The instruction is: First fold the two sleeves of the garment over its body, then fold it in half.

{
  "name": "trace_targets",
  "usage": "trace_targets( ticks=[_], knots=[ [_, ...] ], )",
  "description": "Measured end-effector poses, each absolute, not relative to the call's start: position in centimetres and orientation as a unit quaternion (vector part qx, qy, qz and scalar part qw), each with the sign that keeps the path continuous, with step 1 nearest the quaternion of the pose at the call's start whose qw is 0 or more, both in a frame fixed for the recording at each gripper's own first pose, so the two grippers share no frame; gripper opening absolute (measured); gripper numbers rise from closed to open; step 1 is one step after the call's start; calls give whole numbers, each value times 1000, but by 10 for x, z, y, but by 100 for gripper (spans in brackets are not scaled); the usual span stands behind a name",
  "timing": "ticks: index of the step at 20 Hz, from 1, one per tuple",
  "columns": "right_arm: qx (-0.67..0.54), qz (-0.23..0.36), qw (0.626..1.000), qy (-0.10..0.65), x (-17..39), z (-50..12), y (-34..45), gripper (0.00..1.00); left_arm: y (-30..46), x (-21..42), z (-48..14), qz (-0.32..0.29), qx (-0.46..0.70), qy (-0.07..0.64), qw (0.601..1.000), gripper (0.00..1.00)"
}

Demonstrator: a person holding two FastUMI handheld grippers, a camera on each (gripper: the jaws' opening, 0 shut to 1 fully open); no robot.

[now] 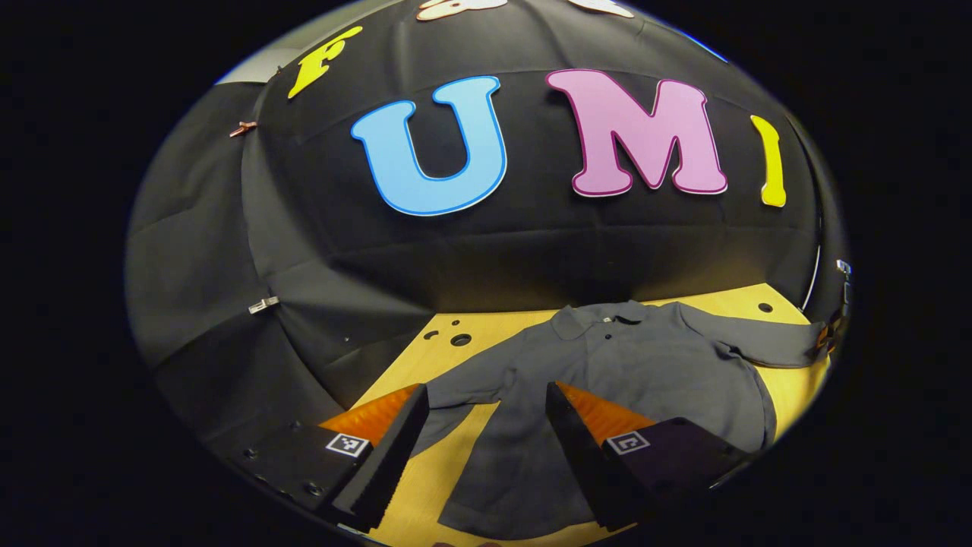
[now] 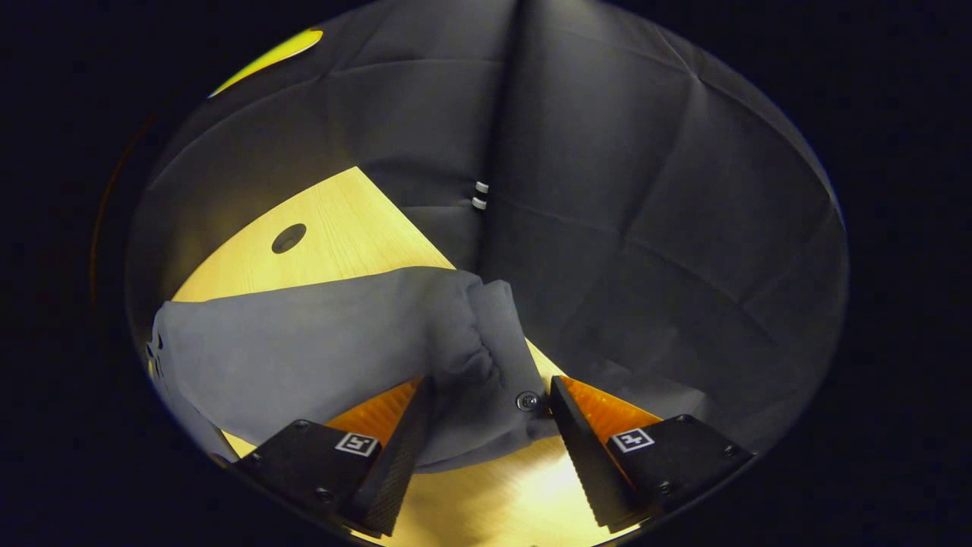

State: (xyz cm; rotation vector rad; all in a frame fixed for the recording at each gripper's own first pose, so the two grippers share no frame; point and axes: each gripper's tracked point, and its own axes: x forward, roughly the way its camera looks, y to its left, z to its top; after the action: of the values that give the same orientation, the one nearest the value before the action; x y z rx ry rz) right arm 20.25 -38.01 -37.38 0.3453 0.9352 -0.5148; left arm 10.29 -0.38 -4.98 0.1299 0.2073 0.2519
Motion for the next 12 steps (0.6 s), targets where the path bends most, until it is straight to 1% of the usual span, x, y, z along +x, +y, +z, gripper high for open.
trace_targets(
  ticks=[1,3,4,5,7,8,9,11,12],
  knots=[
    [164,-246,849,439,204,-374,-381,86,-5,104,-51,124,63,103,985,98],
    [162,-234,851,441,209,-376,-377,81,-8,103,-54,123,58,106,985,98],
    [158,-226,853,442,207,-376,-371,74,-9,101,-54,124,56,108,985,98],
    [151,-216,856,444,210,-376,-367,63,-9,101,-56,125,53,110,985,98],
    [134,-199,863,446,212,-375,-361,36,-10,100,-58,124,51,113,984,98],
    [123,-194,866,445,212,-374,-355,32,-10,99,-57,123,51,115,984,98],
    [121,-190,868,442,213,-375,-350,16,-11,99,-57,121,52,116,984,98],
    [126,-198,866,442,213,-375,-349,7,-10,99,-54,119,61,115,984,98],
    [130,-200,865,442,213,-372,-349,6,-11,100,-52,116,65,112,985,98]
  ],
)
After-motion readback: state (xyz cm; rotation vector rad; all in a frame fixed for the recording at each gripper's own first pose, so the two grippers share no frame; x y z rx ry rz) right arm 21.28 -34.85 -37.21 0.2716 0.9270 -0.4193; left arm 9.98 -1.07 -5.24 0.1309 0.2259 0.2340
